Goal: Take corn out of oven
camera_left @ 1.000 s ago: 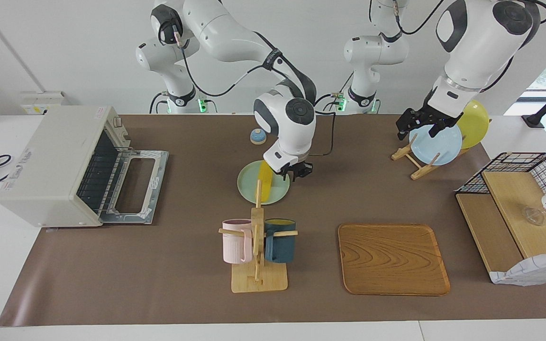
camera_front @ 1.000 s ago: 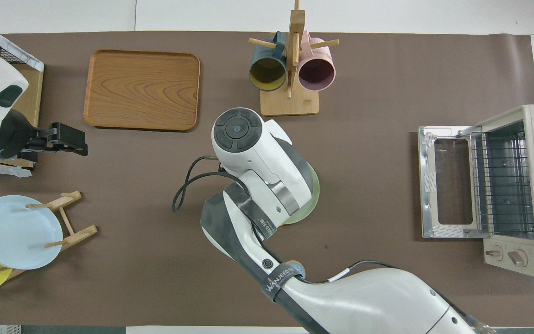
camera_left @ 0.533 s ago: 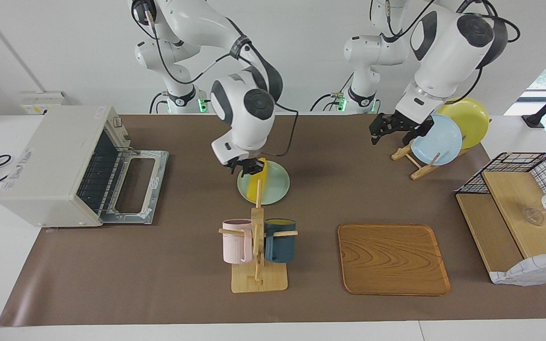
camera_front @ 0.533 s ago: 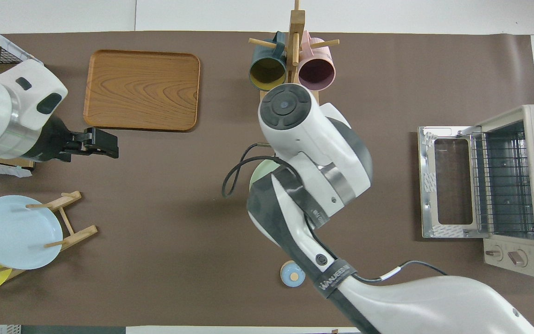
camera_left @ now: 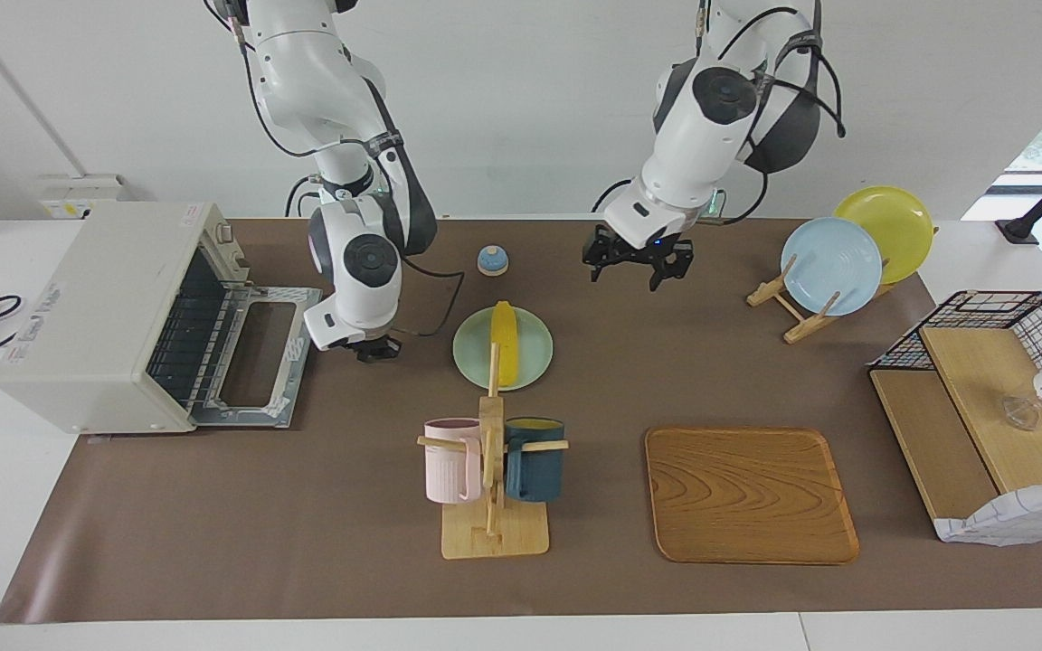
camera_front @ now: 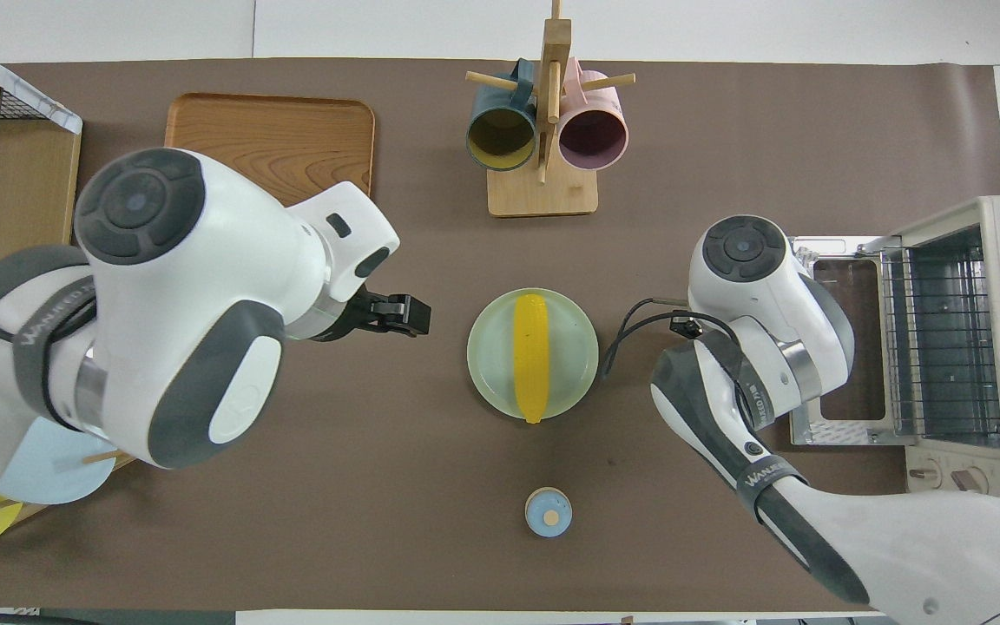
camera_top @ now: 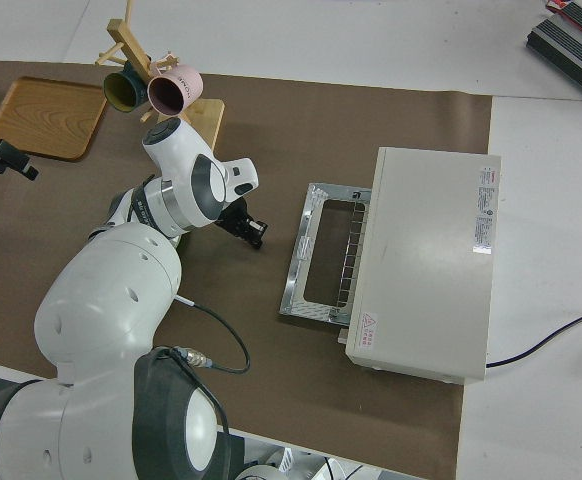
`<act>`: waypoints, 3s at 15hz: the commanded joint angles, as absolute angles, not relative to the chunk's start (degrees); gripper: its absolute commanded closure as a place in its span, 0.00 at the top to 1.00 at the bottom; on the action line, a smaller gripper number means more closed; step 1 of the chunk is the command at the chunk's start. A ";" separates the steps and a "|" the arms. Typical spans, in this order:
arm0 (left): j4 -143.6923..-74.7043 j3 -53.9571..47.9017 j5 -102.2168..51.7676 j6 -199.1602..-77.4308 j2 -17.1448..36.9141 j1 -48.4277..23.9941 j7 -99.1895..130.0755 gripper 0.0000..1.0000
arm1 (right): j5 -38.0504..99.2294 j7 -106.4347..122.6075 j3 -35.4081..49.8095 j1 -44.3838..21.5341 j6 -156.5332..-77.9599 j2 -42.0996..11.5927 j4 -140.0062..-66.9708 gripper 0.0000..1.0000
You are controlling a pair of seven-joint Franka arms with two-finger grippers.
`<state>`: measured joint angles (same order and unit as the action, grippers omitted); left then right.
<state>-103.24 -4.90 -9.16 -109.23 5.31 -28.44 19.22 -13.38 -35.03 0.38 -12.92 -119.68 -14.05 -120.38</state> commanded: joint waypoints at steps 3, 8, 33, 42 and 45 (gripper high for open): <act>-103.71 -3.95 -9.93 -119.96 12.29 -36.21 27.76 1.00 | -18.09 -32.26 1.23 -10.64 -120.41 -11.43 -122.87 0.00; -102.84 -3.60 -9.41 -127.08 19.50 -40.25 32.87 1.00 | -18.98 -30.06 1.32 -8.09 -121.11 -11.42 -123.57 0.00; -105.21 -2.29 -9.05 -135.97 24.52 -43.95 38.32 0.41 | -25.06 -7.31 1.23 -1.15 -103.01 -1.50 -117.34 0.00; -102.74 -1.49 -9.23 -124.39 16.81 -36.85 37.89 0.00 | -19.45 0.53 1.23 5.36 -102.92 -1.05 -114.18 0.01; -98.81 -1.41 -7.92 -116.57 15.55 -29.30 33.25 0.00 | -14.86 4.29 1.14 7.20 -100.02 -1.23 -110.75 0.02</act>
<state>-100.62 -1.08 -8.93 -121.71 16.84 -34.04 36.78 -17.65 0.45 0.93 4.81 -101.73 0.24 -112.79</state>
